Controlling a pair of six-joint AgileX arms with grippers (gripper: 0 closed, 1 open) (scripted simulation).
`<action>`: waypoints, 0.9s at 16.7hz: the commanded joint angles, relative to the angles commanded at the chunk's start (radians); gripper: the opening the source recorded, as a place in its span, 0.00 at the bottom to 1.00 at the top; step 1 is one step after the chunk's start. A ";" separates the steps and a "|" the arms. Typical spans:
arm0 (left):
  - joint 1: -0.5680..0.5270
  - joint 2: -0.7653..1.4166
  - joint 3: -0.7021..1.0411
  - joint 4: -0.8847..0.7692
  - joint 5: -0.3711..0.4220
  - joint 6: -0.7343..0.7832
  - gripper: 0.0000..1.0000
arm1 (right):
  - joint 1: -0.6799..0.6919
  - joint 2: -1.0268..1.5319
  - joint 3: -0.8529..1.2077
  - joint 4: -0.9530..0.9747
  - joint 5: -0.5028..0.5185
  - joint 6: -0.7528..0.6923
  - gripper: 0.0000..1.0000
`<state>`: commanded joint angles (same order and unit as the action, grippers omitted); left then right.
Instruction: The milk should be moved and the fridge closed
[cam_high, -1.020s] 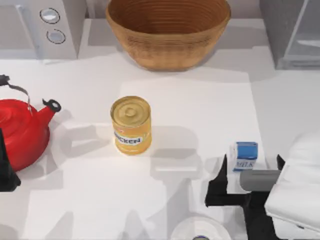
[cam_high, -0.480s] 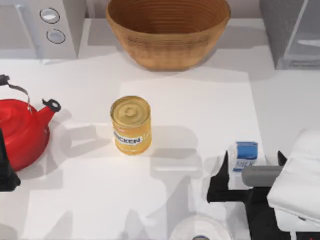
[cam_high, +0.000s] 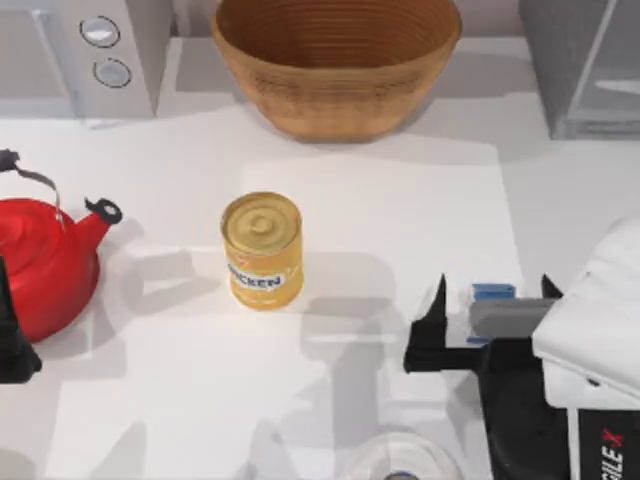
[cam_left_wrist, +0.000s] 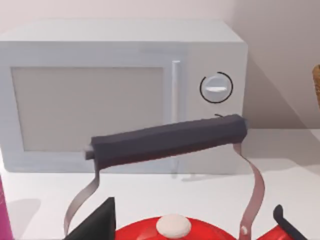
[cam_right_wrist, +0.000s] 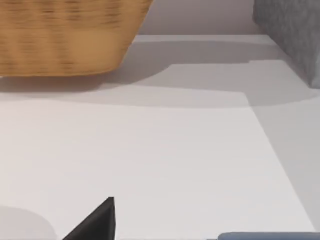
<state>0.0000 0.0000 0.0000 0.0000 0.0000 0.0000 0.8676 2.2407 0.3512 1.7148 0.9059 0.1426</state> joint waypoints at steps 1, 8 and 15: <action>0.000 0.000 0.000 0.000 0.000 0.000 1.00 | 0.000 0.001 0.001 0.000 0.000 0.002 1.00; 0.000 0.000 0.000 0.000 0.000 0.000 1.00 | 0.000 0.001 0.001 0.000 0.000 0.002 0.70; 0.000 0.000 0.000 0.000 0.000 0.000 1.00 | 0.000 0.001 0.001 0.000 0.000 0.002 0.17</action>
<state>0.0000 0.0000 0.0000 0.0000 0.0000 0.0000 0.8674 2.2420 0.3524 1.7147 0.9059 0.1443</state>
